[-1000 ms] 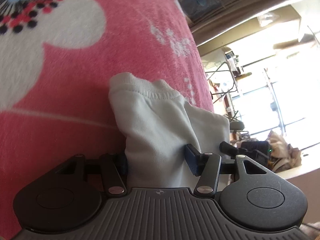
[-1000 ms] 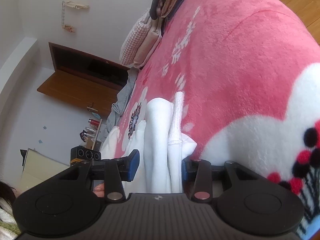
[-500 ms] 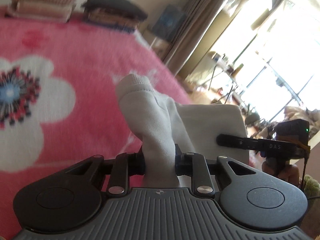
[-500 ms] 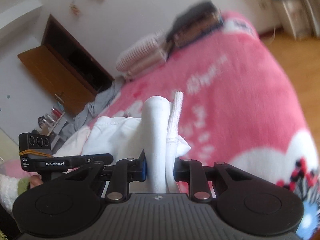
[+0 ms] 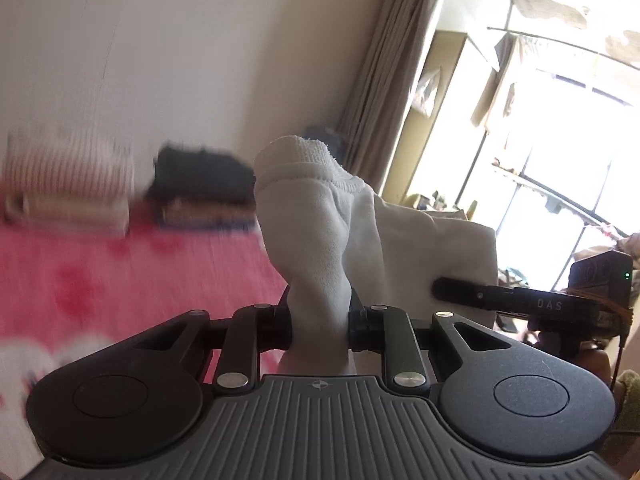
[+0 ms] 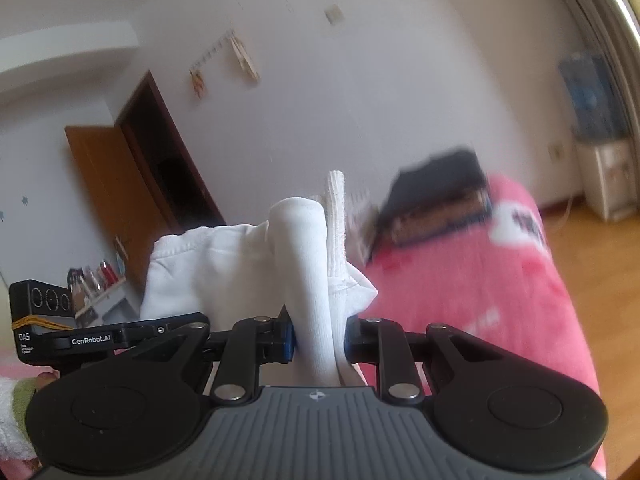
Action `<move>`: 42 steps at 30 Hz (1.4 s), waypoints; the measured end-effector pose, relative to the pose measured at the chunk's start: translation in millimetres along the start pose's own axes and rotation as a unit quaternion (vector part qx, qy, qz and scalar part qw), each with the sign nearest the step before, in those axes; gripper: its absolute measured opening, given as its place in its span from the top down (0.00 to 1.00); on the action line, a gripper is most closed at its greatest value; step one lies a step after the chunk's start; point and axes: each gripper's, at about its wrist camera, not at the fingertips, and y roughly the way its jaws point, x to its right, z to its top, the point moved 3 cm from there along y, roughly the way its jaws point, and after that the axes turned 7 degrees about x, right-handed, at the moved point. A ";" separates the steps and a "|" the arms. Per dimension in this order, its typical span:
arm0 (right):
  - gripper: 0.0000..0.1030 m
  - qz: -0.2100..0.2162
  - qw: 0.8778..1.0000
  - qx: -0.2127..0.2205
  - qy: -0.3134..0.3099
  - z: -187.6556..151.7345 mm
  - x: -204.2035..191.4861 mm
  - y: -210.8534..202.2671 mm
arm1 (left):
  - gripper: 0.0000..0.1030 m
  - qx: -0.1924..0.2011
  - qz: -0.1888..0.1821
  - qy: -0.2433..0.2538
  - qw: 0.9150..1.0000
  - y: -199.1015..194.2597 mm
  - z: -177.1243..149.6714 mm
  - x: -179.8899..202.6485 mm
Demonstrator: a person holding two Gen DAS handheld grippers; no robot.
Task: Fold clothes
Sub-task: 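Lift the folded white garment off the bedspread with both grippers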
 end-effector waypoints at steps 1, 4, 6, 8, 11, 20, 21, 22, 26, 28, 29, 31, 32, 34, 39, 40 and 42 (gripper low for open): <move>0.78 0.002 1.000 0.012 0.000 10.5 -0.7 6.1 | 0.80 0.009 0.005 0.008 1.000 2.8 16.0 1.6; 0.78 0.011 0.999 0.037 -0.002 52.6 -7.0 24.9 | 0.80 0.033 0.019 0.022 0.999 9.0 62.3 10.8; 0.78 0.014 0.999 0.046 -0.014 86.3 -14.8 34.1 | 0.80 0.049 0.027 0.026 0.998 9.1 91.2 20.7; 0.78 0.013 0.998 0.055 -0.030 120.7 -22.9 42.4 | 0.80 0.066 0.036 0.029 0.997 8.3 119.0 31.7; 0.78 0.009 0.996 0.064 -0.056 169.5 -38.1 48.5 | 0.80 0.091 0.048 0.024 0.994 2.4 153.4 53.8; 0.78 -0.029 0.992 0.066 -0.103 254.7 -82.0 49.4 | 0.80 0.109 0.064 -0.010 0.992 10.1 204.0 72.6; 0.78 -0.034 0.992 0.064 -0.104 259.9 -86.6 50.6 | 0.80 0.109 0.061 -0.014 0.992 11.2 208.0 69.7; 0.78 -0.038 0.991 0.062 -0.108 264.6 -91.3 53.2 | 0.80 0.110 0.055 -0.017 0.992 11.1 213.3 66.7; 0.78 -0.071 0.989 0.055 -0.121 281.0 -111.0 76.2 | 0.80 0.108 0.024 -0.025 0.994 17.0 232.9 44.0; 0.78 -0.097 0.986 0.050 -0.122 289.7 -119.6 97.4 | 0.80 0.105 0.011 -0.025 0.994 22.7 243.9 29.4; 0.78 -0.111 0.985 0.048 -0.121 293.6 -123.9 109.2 | 0.80 0.104 0.006 -0.023 0.994 25.7 249.5 21.8; 0.78 -0.122 0.984 0.043 -0.121 302.7 -131.6 140.4 | 0.80 0.111 0.002 -0.027 0.993 29.3 261.9 4.2; 0.78 -0.127 0.984 0.041 -0.121 307.2 -135.5 156.1 | 0.80 0.114 0.002 -0.033 0.993 31.5 267.8 -5.0; 0.78 -0.131 0.983 0.035 -0.125 315.1 -142.7 190.9 | 0.80 0.117 0.009 -0.047 0.992 38.0 277.8 -22.8; 0.78 -0.090 0.986 0.017 -0.142 322.4 -139.5 290.3 | 0.80 0.139 0.072 -0.071 0.985 72.0 284.8 -66.5; 0.78 -0.076 0.986 0.011 -0.148 322.4 -135.5 311.7 | 0.80 0.144 0.089 -0.075 0.983 81.8 283.0 -74.9; 0.78 -0.037 0.986 -0.003 -0.162 321.6 -123.2 355.2 | 0.80 0.155 0.125 -0.086 0.976 103.1 274.5 -92.3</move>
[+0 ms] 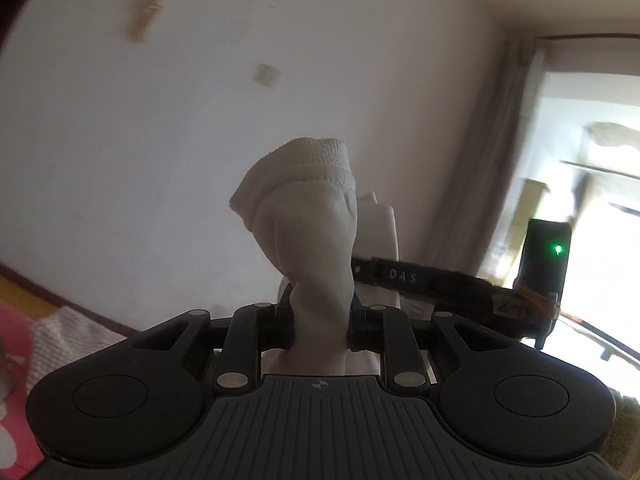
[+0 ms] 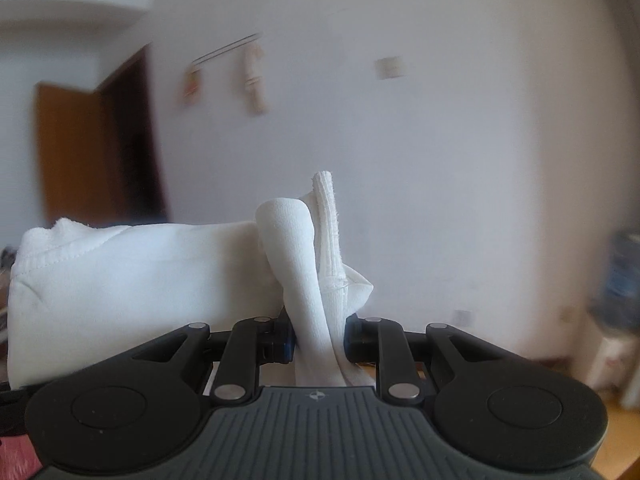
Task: Fold clothes
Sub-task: 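Lift the folded white garment off the bedspread with both grippers, then carry the white garment to the clothes stack with both grippers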
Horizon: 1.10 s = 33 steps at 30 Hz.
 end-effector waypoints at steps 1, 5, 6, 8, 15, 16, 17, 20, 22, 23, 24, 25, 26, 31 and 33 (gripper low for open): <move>0.78 0.022 1.000 -0.002 -0.006 -2.8 4.8 21.8 | 0.81 0.007 0.019 -0.004 1.000 11.0 -7.1 -7.1; 0.78 0.116 0.993 -0.014 -0.012 -23.8 28.7 105.7 | 0.81 0.034 0.088 -0.016 0.995 50.3 -42.2 -36.4; 0.78 0.136 0.990 -0.021 -0.014 -31.0 32.2 125.7 | 0.81 0.039 0.106 -0.018 0.993 59.5 -52.6 -44.4; 0.78 0.175 0.983 -0.041 -0.032 -48.4 35.8 166.1 | 0.81 0.040 0.138 -0.028 0.989 76.5 -71.5 -61.5; 0.78 0.272 0.949 -0.128 -0.092 -127.9 27.0 310.8 | 0.81 0.013 0.231 -0.057 0.971 121.4 -126.1 -157.4; 0.78 0.279 0.945 -0.141 -0.095 -139.8 23.9 328.4 | 0.81 0.005 0.244 -0.061 0.968 125.5 -132.2 -173.6; 0.78 0.285 0.941 -0.154 -0.097 -151.7 20.8 346.0 | 0.81 0.000 0.254 -0.065 0.965 126.9 -136.8 -187.5; 0.78 0.305 0.928 -0.181 -0.109 -178.4 5.4 378.2 | 0.81 -0.003 0.272 -0.083 0.959 117.9 -138.3 -223.3; 0.78 0.318 0.920 -0.196 -0.118 -193.2 -5.9 394.7 | 0.81 -0.003 0.281 -0.099 0.955 119.9 -136.5 -236.1; 0.78 0.325 0.916 -0.202 -0.123 -197.6 -12.1 397.1 | 0.81 -0.002 0.284 -0.108 0.953 120.5 -135.6 -241.0; 0.78 0.331 0.911 -0.208 -0.128 -201.8 -18.3 399.3 | 0.81 0.000 0.287 -0.118 0.951 118.6 -135.8 -245.6; 0.78 0.336 0.907 -0.215 -0.135 -203.3 -23.0 403.5 | 0.81 0.002 0.289 -0.128 0.949 116.8 -135.9 -250.2; 0.78 0.340 0.903 -0.221 -0.143 -203.3 -29.5 402.9 | 0.81 0.005 0.291 -0.137 0.947 114.3 -136.0 -253.1; 0.78 0.358 0.886 -0.234 -0.179 -196.1 -64.1 398.4 | 0.81 0.030 0.289 -0.173 0.941 99.6 -134.5 -261.4; 0.78 0.362 0.881 -0.237 -0.193 -195.6 -74.9 402.6 | 0.81 0.030 0.297 -0.194 0.934 95.4 -138.4 -273.8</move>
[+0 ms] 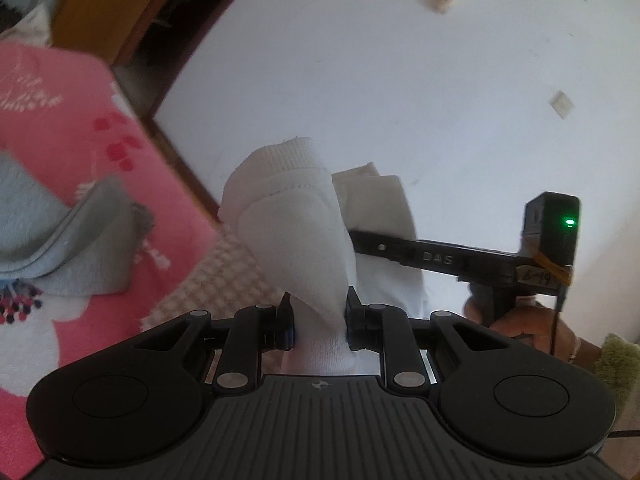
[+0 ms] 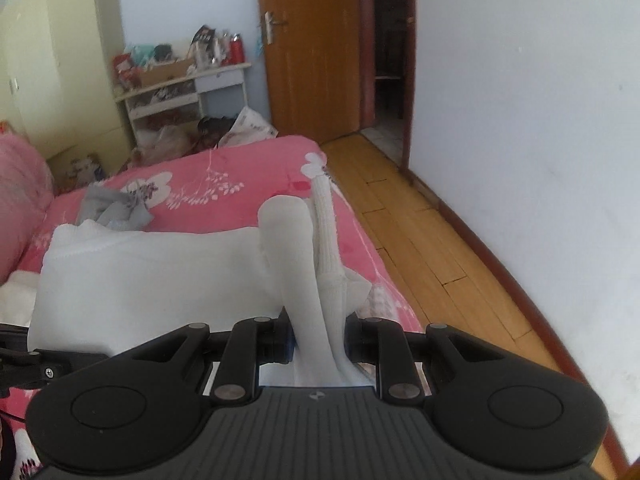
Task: Fold clothes
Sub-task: 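Carry the white garment to the clothes stack with both grippers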
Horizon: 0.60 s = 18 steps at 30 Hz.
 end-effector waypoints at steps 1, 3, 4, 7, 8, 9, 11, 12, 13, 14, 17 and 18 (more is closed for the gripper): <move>0.78 0.002 1.000 -0.010 -0.009 1.9 -3.3 7.3 | 0.81 -0.006 0.005 -0.016 1.000 2.1 0.7 -7.0; 0.78 0.005 0.999 -0.029 -0.029 5.5 -10.1 22.2 | 0.81 -0.016 0.010 -0.040 0.999 4.5 1.4 -21.0; 0.78 0.006 0.998 -0.039 -0.038 7.3 -13.5 29.7 | 0.81 -0.020 0.013 -0.049 0.999 4.6 0.7 -27.8; 0.77 0.018 0.997 -0.055 -0.045 1.9 -16.9 45.8 | 0.81 -0.031 0.018 -0.084 0.996 3.4 -2.2 -47.6; 0.76 0.022 0.997 -0.060 -0.043 -0.7 -17.1 49.7 | 0.80 -0.035 0.019 -0.096 0.995 3.6 -3.4 -53.7; 0.73 0.027 0.997 -0.064 -0.041 -3.3 -17.2 53.5 | 0.80 -0.040 0.019 -0.106 0.993 4.6 -4.2 -58.8; 0.56 0.026 0.997 -0.071 -0.024 -5.4 -13.1 59.3 | 0.77 -0.051 0.016 -0.121 0.991 6.7 -4.4 -65.9; 0.46 0.013 0.998 -0.064 -0.001 -5.8 -4.1 54.1 | 0.77 -0.056 0.014 -0.123 0.991 7.3 -3.3 -66.7; 0.41 -0.001 0.998 -0.057 0.023 -6.3 5.0 48.5 | 0.76 -0.060 0.012 -0.124 0.990 7.9 -1.6 -66.4; 0.40 -0.016 0.998 -0.044 0.050 -5.3 15.6 39.3 | 0.76 -0.065 0.010 -0.124 0.990 9.1 -0.1 -66.1; 0.36 -0.083 0.982 0.019 0.167 -10.0 59.6 -15.5 | 0.73 -0.081 0.013 -0.129 0.988 13.7 2.8 -67.6; 0.35 -0.100 0.969 0.045 0.220 -16.2 73.6 -40.8 | 0.73 -0.087 0.015 -0.133 0.987 14.5 3.4 -68.1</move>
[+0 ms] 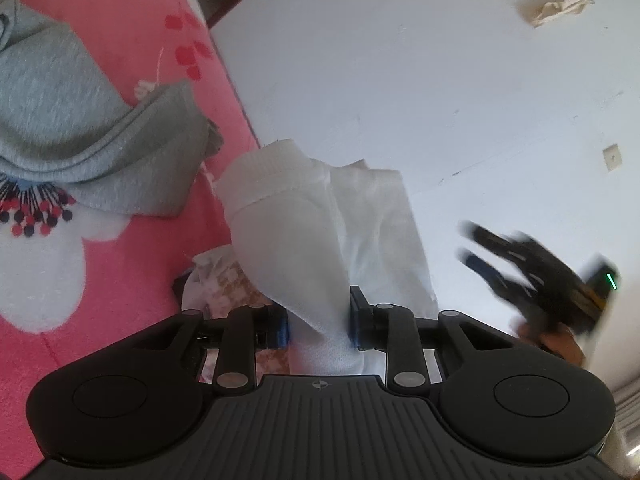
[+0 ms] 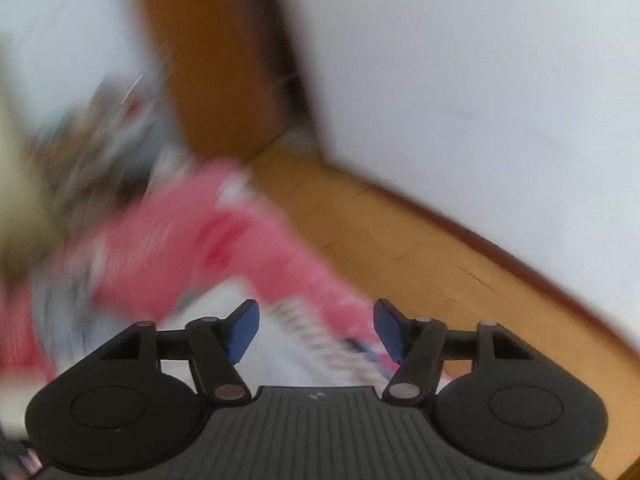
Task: Fold clothes
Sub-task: 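Carry the white garment to the clothes stack with both grippers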
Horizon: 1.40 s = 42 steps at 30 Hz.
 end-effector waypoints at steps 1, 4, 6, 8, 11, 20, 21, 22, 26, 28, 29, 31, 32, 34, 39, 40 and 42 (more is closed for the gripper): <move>0.35 0.000 0.998 0.023 0.050 -2.2 18.2 -28.0 | 0.72 -0.004 0.003 -0.004 1.000 0.4 0.7 -0.1; 0.35 0.001 0.982 0.064 0.176 -35.3 58.0 -101.4 | 0.71 -0.014 0.012 -0.010 1.000 0.4 0.3 1.5; 0.35 0.001 0.965 0.081 0.250 -66.6 79.5 -146.1 | 0.71 -0.019 0.019 -0.014 1.000 0.9 0.8 3.2; 0.35 0.005 0.948 0.062 0.311 -109.8 89.7 -163.9 | 0.71 -0.023 0.028 -0.017 0.999 1.8 1.8 4.6; 0.35 -0.001 0.930 0.034 0.365 -163.0 100.5 -164.4 | 0.71 -0.027 0.038 -0.013 0.999 3.6 3.1 6.3; 0.38 0.019 0.933 0.059 0.356 -189.0 111.2 -126.1 | 0.70 -0.021 0.074 0.008 0.997 6.0 0.4 8.2; 0.38 0.021 0.931 0.061 0.358 -190.8 109.3 -116.5 | 0.70 -0.019 0.076 0.010 0.997 6.2 0.1 8.6; 0.38 0.027 0.928 0.062 0.366 -191.8 110.7 -107.7 | 0.70 -0.018 0.078 0.012 0.997 6.5 -0.3 9.0; 0.38 0.065 0.912 0.070 0.399 -197.6 123.0 -82.6 | 0.70 -0.014 0.081 0.020 0.996 8.9 -1.7 10.2; 0.39 0.076 0.899 0.078 0.425 -204.6 130.9 -75.1 | 0.71 -0.012 0.080 0.025 0.996 9.4 -2.2 11.3; 0.39 0.084 0.891 0.084 0.438 -208.4 134.1 -71.9 | 0.71 -0.011 0.081 0.027 0.996 9.3 -2.2 12.3; 0.48 0.100 0.876 0.096 0.462 -214.7 138.2 -67.9 | 0.73 -0.008 0.083 0.030 0.996 9.1 -2.3 13.5; 0.58 0.111 0.874 0.103 0.462 -214.6 135.8 -67.9 | 0.74 -0.006 0.084 0.032 0.996 8.9 -2.5 13.9; 0.72 0.119 0.879 0.121 0.445 -209.6 127.6 -72.0 | 0.75 -0.003 0.087 0.033 0.996 8.1 -2.9 14.4; 0.83 0.099 0.890 0.140 0.422 -194.5 122.1 -78.0 | 0.80 0.000 0.086 0.037 0.996 4.4 -0.9 29.9; 0.84 0.100 0.891 0.149 0.418 -189.1 121.9 -81.7 | 0.80 -0.001 0.081 0.042 0.996 3.9 -0.4 36.7; 0.84 0.100 0.895 0.157 0.405 -174.9 122.5 -88.1 | 0.80 -0.004 0.070 0.048 0.996 3.6 0.2 49.8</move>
